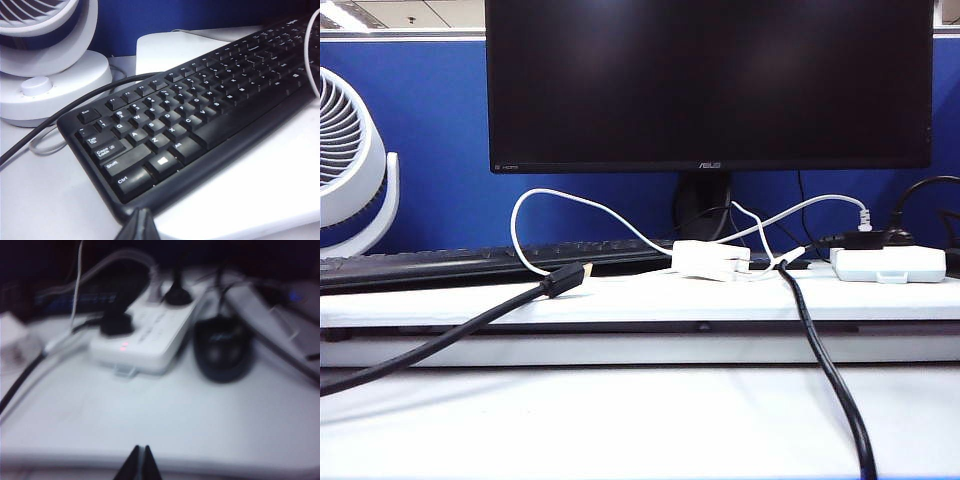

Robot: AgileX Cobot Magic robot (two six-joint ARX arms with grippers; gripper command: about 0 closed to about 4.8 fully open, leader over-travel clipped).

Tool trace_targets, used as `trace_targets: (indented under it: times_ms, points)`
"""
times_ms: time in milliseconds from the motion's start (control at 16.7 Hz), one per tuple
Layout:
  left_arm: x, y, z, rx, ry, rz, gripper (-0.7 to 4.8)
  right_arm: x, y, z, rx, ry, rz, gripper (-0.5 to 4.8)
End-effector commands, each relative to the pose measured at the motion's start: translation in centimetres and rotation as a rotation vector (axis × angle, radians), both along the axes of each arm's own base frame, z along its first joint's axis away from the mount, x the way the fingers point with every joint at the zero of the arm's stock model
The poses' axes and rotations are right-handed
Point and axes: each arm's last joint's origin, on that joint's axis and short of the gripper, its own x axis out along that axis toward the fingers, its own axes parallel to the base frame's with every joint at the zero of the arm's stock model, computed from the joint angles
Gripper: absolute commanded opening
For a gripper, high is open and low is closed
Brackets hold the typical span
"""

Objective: Pick up the Type-C charging cable and the charging base, insert one end of the Type-C charger into the corresponding slot on the base, and finally place the plugged-in charger back on the table.

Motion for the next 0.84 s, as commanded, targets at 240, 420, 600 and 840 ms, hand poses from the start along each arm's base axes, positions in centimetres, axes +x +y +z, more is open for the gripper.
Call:
trace_targets:
  times_ms: [240, 420, 600, 840]
  points:
    - [-0.02, 0.01, -0.18, 0.006, 0.016, 0.002, -0.05, 0.16, -1.36, -0.32, -0.124, 0.017, -0.121, -0.01]
    - [-0.02, 0.01, -0.18, 0.006, 0.016, 0.002, -0.05, 0.16, -1.37, -0.31, -0.144, 0.016, -0.119, -0.01]
    - [-0.02, 0.01, -0.18, 0.006, 0.016, 0.002, -0.05, 0.16, -1.36, -0.31, -0.144, 0.016, -0.118, -0.01]
    - [-0.02, 0.01, -0.18, 0.006, 0.016, 0.002, -0.05, 0.16, -1.36, -0.31, -0.144, 0.016, -0.118, -0.01]
